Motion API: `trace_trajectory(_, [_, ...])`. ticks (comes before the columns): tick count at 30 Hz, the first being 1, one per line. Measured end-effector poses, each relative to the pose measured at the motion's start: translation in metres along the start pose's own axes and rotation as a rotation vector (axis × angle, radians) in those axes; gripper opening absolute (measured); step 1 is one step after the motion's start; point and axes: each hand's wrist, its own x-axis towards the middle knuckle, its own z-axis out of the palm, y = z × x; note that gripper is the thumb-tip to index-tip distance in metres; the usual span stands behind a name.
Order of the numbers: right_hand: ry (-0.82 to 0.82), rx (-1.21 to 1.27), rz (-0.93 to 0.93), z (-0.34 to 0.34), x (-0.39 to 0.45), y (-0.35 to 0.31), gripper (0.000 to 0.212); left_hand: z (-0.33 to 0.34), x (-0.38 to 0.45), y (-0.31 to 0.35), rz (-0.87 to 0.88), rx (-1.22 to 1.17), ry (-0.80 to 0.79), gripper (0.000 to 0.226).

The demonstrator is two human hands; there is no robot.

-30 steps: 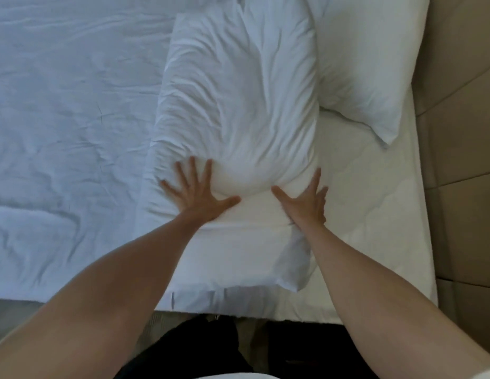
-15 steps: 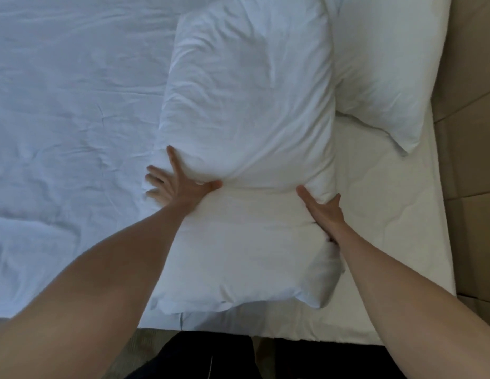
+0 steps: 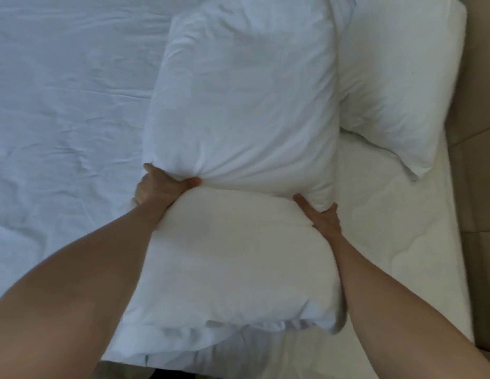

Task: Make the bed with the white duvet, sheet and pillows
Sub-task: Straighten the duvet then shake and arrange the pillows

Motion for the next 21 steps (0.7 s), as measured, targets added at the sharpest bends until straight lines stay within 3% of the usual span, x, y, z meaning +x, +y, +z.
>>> trace_trajectory(6, [-0.021, 0.062, -0.022, -0.017, -0.009, -0.008, 0.105, -0.024, -0.035, 0.019, 0.024, 0.057, 0.046, 0.085])
trace_trajectory(11, [0.025, 0.122, -0.053, -0.067, -0.031, -0.004, 0.069, -0.021, -0.092, 0.048, 0.022, -0.066, 0.104, 0.084])
trace_trajectory(16, [0.186, 0.045, -0.024, -0.179, -0.034, 0.031, 0.088, 0.043, -0.185, 0.072, 0.026, -0.193, -0.044, 0.083])
trace_trajectory(21, [0.321, 0.139, 0.017, -0.314, -0.040, 0.137, 0.104, 0.150, -0.298, 0.109, 0.148, -0.183, -0.178, 0.083])
